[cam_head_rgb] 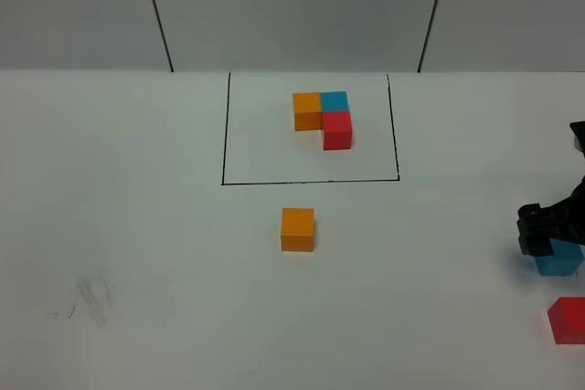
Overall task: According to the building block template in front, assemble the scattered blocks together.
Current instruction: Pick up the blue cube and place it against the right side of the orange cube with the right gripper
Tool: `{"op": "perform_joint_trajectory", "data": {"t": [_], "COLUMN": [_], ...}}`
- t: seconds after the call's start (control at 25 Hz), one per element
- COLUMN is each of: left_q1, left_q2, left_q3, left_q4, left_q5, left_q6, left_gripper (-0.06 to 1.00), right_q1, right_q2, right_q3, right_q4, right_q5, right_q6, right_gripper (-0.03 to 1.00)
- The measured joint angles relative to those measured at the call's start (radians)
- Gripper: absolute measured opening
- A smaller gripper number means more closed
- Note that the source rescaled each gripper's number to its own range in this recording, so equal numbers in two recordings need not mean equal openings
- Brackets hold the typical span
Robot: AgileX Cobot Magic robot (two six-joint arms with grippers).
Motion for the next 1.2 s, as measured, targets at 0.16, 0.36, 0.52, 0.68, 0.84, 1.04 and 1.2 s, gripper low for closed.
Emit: {"op": "perform_joint_trajectory", "data": {"t": [0.16,0.36,0.52,0.68,0.84,1.04,1.2], "left_q1": [0.0,0.0,0.0,0.0,0.0,0.0,0.0], "left_q2": [0.0,0.0,0.0,0.0,0.0,0.0,0.0], "left_q3": [0.0,0.0,0.0,0.0,0.0,0.0,0.0], "left_q4": [0.0,0.0,0.0,0.0,0.0,0.0,0.0], "left_q5": [0.0,0.0,0.0,0.0,0.0,0.0,0.0], "left_q6": [-0.001,-0.001,-0.001,-0.001,-0.001,-0.001,-0.001], "left_gripper": [0.66,0.66,0.66,0.66,0.66,0.66,0.66], "right_q1": [0.0,0.0,0.0,0.0,0.0,0.0,0.0], "right_q2": [0.05,0.108,0.151,0.181,0.183,0.183,0.183], "right_q3": [-0.001,-0.001,-0.001,-0.001,-0.001,-0.002,-0.003], "right_q4": [0.004,0.004,0.004,0.004,0.004,0.003,-0.021], "right_q5": [-0.038,-0.091,-0.113,-0.123,-0.13,-0.13,-0.125], "right_q6": [0.0,0.0,0.0,0.0,0.0,0.0,-0.002], "right_gripper": [0.98,0.97,0.96,0.92,0.77,0.23,0.24]}}
